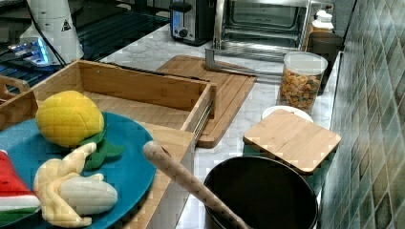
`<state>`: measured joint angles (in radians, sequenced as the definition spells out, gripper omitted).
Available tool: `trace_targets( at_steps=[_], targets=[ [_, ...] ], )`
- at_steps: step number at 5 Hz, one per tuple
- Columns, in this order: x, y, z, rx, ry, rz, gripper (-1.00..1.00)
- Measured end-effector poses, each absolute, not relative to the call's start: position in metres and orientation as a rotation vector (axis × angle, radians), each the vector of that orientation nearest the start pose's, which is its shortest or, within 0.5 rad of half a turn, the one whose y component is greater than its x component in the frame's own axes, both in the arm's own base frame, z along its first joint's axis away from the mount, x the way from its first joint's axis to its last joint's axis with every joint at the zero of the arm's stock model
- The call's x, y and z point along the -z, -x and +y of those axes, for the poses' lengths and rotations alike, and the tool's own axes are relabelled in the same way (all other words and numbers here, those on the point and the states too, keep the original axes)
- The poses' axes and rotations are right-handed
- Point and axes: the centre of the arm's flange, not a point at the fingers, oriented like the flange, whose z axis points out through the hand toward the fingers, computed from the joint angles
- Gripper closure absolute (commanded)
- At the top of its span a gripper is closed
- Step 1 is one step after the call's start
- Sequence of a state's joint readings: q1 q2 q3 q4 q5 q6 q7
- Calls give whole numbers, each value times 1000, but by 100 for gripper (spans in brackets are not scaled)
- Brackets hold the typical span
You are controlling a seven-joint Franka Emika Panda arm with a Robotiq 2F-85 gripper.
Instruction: Close the drawer.
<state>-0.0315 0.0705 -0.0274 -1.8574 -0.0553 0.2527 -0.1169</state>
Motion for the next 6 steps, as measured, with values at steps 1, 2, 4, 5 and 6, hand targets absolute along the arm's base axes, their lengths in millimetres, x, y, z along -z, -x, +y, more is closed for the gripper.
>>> trace_targets(
  at_steps=[1,2,4,5,6],
  targets=[
    [-466,-570,-38,-130,3021,1121,100],
    [-457,-572,-38,-156,3025,1121,100],
    [-440,-562,-34,-84,3027,1077,100],
    [-426,-539,-24,-111,3100,829,100],
    [-413,-522,-9,-18,3152,501,100]
  ],
)
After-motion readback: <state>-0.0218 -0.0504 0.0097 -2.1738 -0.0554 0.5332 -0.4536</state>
